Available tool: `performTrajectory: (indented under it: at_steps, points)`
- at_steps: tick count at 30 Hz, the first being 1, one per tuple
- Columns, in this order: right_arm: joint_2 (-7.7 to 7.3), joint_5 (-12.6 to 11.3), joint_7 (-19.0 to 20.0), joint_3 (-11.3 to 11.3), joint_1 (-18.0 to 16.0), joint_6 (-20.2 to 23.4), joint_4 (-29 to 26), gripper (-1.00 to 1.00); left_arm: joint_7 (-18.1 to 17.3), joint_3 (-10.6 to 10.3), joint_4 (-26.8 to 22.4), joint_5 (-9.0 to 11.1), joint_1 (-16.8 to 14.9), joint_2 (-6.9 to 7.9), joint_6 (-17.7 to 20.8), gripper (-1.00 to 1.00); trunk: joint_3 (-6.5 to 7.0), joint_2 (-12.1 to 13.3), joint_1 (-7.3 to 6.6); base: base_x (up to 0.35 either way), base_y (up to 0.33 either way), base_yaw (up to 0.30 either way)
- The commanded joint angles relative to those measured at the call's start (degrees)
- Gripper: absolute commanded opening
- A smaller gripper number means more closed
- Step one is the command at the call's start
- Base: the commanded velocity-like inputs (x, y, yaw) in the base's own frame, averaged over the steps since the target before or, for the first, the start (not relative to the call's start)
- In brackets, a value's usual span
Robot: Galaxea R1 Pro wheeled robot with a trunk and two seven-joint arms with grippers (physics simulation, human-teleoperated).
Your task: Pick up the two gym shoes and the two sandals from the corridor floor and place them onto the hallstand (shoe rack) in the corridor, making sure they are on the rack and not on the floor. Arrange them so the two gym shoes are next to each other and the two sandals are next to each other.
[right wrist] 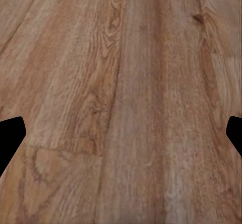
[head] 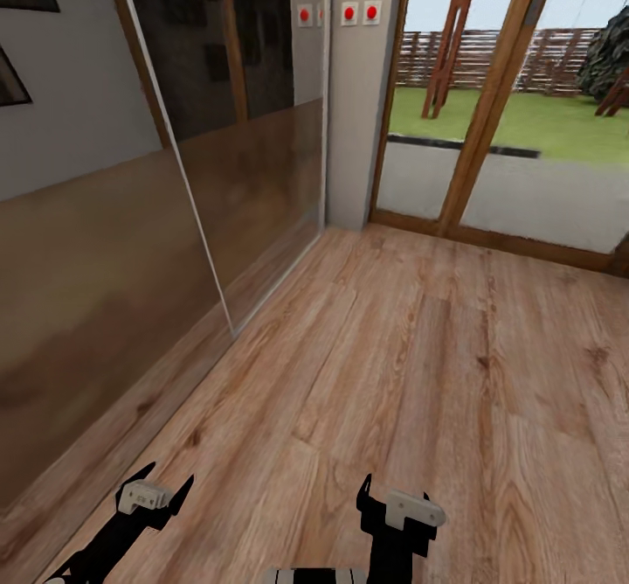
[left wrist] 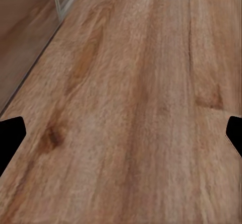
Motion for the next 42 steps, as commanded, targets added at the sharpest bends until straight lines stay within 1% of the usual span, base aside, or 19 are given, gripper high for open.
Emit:
performTrajectory:
  at_steps: [1,7,16,25,36,42]
  points:
    - [-0.02,-0.31,-0.28,0.13,-0.07,-0.06,-0.04,1.0,-0.21,0.23,-0.04,-0.47,-0.04,-0.04,-0.29,1.0,-0.04,-0.02,-0.01,0.0,-0.001,-0.223]
    - [-0.02,-0.31,-0.29,0.13,-0.07,-0.06,-0.04,1.0,-0.21,0.22,-0.04,-0.5,-0.04,-0.04,-0.29,1.0,-0.04,-0.02,-0.01,0.001,-0.001,-0.135]
    - [-0.02,-0.31,-0.3,0.13,-0.07,-0.06,-0.04,1.0,-0.21,0.2,-0.04,-0.56,-0.04,-0.05,-0.29,1.0,-0.04,-0.02,-0.01,0.179,0.0,-0.02]
    - [-0.02,-0.31,-0.3,0.13,-0.07,-0.06,-0.04,1.0,-0.21,0.22,-0.04,-0.47,-0.04,-0.04,-0.29,1.0,-0.04,-0.02,-0.01,0.079,0.0,-0.021]
    - [-0.02,-0.31,-0.3,0.13,-0.07,-0.06,-0.04,1.0,-0.21,0.23,-0.04,-0.49,-0.04,-0.04,-0.29,1.0,-0.04,-0.02,-0.01,0.017,0.0,-0.18]
    - [-0.02,-0.31,-0.3,0.13,-0.07,-0.06,-0.04,1.0,-0.21,0.2,-0.04,-0.5,-0.05,-0.04,-0.29,1.0,-0.04,-0.02,-0.01,0.004,0.0,-0.1]
